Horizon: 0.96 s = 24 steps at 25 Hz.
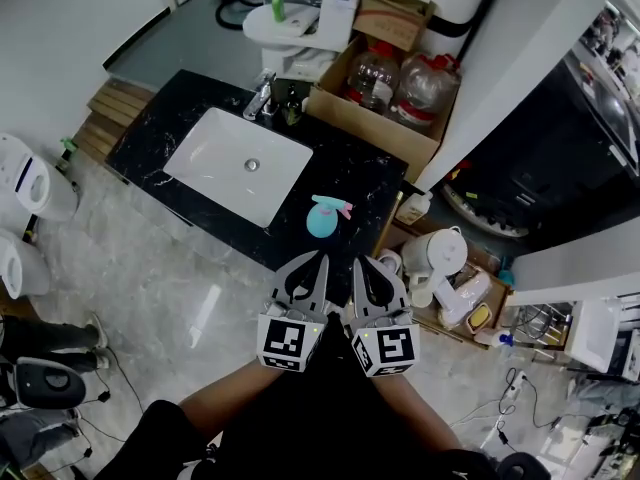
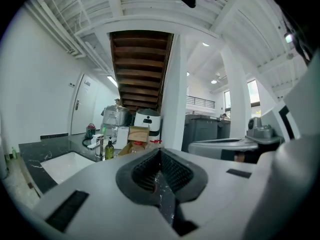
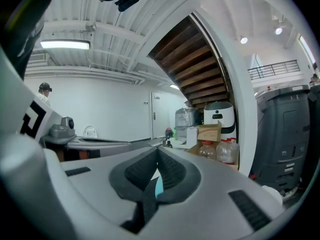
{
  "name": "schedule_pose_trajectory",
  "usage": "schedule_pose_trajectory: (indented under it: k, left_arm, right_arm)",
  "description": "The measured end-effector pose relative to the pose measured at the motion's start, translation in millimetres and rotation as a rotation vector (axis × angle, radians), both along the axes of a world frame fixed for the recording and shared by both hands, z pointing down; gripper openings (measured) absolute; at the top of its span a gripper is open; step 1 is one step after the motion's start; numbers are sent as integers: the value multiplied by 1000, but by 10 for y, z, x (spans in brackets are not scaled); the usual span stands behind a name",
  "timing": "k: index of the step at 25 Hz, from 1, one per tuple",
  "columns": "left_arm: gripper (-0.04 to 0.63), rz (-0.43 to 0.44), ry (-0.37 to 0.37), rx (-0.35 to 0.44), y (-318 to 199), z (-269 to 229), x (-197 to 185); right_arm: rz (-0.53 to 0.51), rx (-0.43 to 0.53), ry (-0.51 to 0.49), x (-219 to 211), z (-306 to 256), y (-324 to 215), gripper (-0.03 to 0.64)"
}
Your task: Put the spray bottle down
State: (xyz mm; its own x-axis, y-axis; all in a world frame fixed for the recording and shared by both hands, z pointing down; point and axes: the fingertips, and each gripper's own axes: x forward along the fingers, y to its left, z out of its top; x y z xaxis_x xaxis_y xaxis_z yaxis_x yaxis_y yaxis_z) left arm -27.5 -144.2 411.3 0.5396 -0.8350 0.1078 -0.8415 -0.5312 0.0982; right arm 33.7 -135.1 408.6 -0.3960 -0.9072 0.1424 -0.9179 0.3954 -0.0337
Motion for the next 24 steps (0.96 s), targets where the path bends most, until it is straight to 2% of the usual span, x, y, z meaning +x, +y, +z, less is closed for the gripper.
schedule_pose_trajectory:
  k: [11,24]
  left_arm:
    - [12,27,4,32,167,-104,109]
    - [12,34,-21,-5,269,48,-65]
  right_arm:
    - [21,19,17,-18,-59,160,15]
    - [-11,23,2,-265,-44,222,15]
